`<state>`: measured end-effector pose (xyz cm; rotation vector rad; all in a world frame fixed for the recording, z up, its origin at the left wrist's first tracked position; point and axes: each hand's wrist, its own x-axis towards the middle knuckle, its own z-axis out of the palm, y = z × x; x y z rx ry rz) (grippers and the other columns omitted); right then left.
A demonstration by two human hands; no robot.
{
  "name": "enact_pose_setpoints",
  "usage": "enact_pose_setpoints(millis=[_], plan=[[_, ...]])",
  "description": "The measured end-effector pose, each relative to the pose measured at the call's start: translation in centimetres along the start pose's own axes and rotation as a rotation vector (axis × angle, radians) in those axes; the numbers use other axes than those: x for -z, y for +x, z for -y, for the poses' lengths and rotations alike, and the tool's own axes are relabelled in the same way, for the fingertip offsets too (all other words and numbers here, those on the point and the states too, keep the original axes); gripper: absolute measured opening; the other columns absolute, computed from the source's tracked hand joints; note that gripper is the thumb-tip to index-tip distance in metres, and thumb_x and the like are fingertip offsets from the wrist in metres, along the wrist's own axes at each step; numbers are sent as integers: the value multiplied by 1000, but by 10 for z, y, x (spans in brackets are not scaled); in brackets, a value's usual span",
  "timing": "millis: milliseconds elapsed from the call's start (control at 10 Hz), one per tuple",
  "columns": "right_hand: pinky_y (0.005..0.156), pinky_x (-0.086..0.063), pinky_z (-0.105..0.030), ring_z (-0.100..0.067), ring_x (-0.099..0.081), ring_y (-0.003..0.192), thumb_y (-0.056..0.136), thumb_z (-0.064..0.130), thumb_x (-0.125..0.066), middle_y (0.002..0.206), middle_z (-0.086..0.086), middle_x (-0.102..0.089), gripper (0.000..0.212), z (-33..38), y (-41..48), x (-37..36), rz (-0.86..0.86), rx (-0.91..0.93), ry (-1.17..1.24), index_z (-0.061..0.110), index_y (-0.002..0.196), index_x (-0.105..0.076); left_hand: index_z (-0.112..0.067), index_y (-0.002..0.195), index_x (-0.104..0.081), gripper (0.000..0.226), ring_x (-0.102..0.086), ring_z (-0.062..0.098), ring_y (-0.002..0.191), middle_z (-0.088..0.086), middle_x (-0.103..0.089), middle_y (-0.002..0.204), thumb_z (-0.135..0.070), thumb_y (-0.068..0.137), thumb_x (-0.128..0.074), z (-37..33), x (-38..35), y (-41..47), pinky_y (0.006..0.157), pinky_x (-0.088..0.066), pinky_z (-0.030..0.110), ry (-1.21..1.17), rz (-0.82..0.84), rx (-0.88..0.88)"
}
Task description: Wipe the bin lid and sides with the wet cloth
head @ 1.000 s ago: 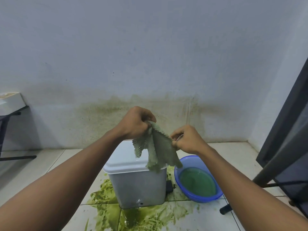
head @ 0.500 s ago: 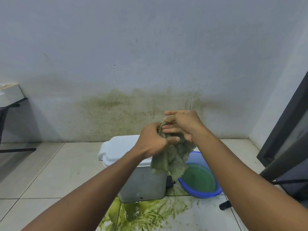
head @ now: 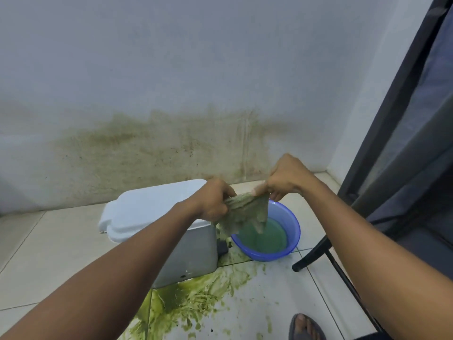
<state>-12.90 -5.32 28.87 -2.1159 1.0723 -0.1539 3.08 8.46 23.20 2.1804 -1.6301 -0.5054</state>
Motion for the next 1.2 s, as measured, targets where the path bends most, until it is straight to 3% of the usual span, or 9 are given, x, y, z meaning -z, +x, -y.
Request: enact_pose_setpoints(millis=[200,300,400,600,700,800,900,1000,1200], plan=[[70,-64,-42,-28,-73,65,65,9,-91,73,-18,-74,19,-82,30,-25,200,-107,-142,0,73,-77,-18,80,-72,20,-60,21,71,0,-68,75,-4,74,-59,19,-85,31,65,-49,30,-13,39,-15],[80,-63,-41,-29,-75,75,66,4,-85,72,-11,-76,12,-127,42,-49,259,-153,-70,11,62,-76,-7,73,-67,11,-54,23,69,5,-61,67,-1,70,-59,32,-120,48,61,-40,31,39,142,-26],[84,-62,-37,-31,-76,85,69,-5,-80,74,-12,-76,12,-168,51,-76,286,-228,33,6,67,-75,-2,73,-65,13,-57,23,66,13,-61,67,0,64,-55,52,-151,68,62,-49,35,58,243,-24],[69,-63,-36,-33,-75,68,76,-15,-73,79,-21,-76,17,-216,80,-105,336,-412,236,-2,84,-67,-11,73,-70,18,-64,20,71,-2,-68,67,2,69,-58,74,-192,114,63,-51,28,26,417,101],[74,-63,-35,-29,-75,70,75,-11,-69,74,-10,-76,18,-232,105,-122,236,-406,171,3,86,-72,-13,96,-75,32,-69,28,93,4,-73,85,2,73,-58,76,-209,137,72,-50,29,21,370,131],[82,-53,-24,-22,-68,96,73,8,-70,94,3,-71,37,-246,119,-155,134,-307,-125,17,109,-75,-20,141,-59,63,-59,33,123,12,-69,127,-8,80,-58,80,-238,139,99,-51,39,97,331,88],[81,-48,-26,-25,-64,109,72,26,-74,108,0,-71,38,-253,115,-194,179,-220,-269,25,110,-73,-32,119,-72,47,-65,33,110,4,-74,108,-22,75,-56,84,-261,127,87,-56,40,139,395,37],[74,-50,-29,-31,-66,97,75,30,-72,92,-6,-70,22,-252,112,-212,121,-181,-319,21,95,-75,-35,111,-75,57,-68,29,97,1,-76,97,-31,62,-47,88,-263,127,79,-59,40,147,370,16],[73,-51,-29,-32,-65,93,74,23,-69,97,-7,-68,21,-244,106,-204,137,-190,-383,18,94,-73,-24,116,-75,46,-67,31,109,6,-75,112,-26,76,-55,93,-257,119,89,-56,37,87,317,38]])
